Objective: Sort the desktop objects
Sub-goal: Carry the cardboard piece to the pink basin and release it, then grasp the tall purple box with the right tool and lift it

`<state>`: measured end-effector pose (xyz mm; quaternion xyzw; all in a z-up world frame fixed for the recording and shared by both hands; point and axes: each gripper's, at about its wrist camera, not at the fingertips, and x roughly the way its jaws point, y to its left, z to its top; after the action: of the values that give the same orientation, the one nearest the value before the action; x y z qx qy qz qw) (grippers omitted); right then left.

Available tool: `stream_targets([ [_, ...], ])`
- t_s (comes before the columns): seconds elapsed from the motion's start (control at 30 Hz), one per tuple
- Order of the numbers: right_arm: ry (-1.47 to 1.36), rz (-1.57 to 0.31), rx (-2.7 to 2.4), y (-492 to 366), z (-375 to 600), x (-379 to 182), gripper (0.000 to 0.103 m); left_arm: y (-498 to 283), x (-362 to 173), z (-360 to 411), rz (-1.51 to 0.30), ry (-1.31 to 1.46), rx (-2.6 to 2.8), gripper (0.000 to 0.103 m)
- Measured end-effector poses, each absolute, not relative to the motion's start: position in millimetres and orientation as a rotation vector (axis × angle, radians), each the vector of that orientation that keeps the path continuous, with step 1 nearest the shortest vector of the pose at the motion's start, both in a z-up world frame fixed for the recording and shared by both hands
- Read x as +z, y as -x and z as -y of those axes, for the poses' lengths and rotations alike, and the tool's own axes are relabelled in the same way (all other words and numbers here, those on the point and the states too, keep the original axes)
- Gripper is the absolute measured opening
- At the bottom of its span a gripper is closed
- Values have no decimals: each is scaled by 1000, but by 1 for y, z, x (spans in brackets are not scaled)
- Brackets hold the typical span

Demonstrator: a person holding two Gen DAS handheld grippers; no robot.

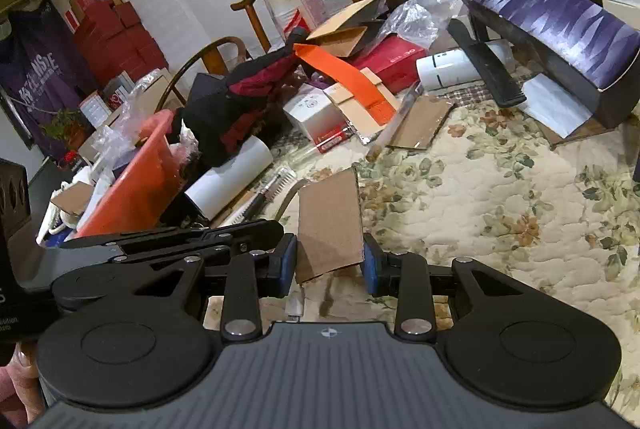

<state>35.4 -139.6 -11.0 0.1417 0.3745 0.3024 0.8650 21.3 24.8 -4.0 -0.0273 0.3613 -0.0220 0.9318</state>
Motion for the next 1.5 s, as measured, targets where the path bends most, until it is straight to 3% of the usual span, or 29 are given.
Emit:
stream_targets([
  [0.27,-321,-770,668,-14,135,14,38,11,31,-36,-679,91,-57,0],
  [0.67,-268,-667,823,27,55,90,26,76,107,-116,-532,124,73,0],
  [0.87,-222,-639,917,32,-25,108,27,99,121,-187,-493,162,226,0],
  [0.93,-212,-632,938,33,-51,110,30,104,121,-208,-492,165,275,8],
  [1.1,-134,-659,947,32,-96,104,32,107,109,-240,-529,160,353,10],
  [1.17,-114,-651,940,33,-102,101,38,105,104,-246,-535,150,377,15],
  [1.2,-110,-649,935,34,-103,99,44,104,102,-248,-536,147,389,26],
  [1.27,-112,-649,932,34,-102,96,48,101,99,-251,-536,142,421,27],
  [1.3,-110,-650,929,34,-99,95,48,102,98,-250,-530,123,439,36],
  [1.33,-105,-645,922,35,-97,95,48,101,98,-249,-527,85,472,56],
  [1.4,-100,-638,916,35,-87,94,48,101,96,-246,-507,4,569,82],
  [1.5,-113,-635,908,33,-69,92,49,100,99,-248,-482,-69,683,87],
])
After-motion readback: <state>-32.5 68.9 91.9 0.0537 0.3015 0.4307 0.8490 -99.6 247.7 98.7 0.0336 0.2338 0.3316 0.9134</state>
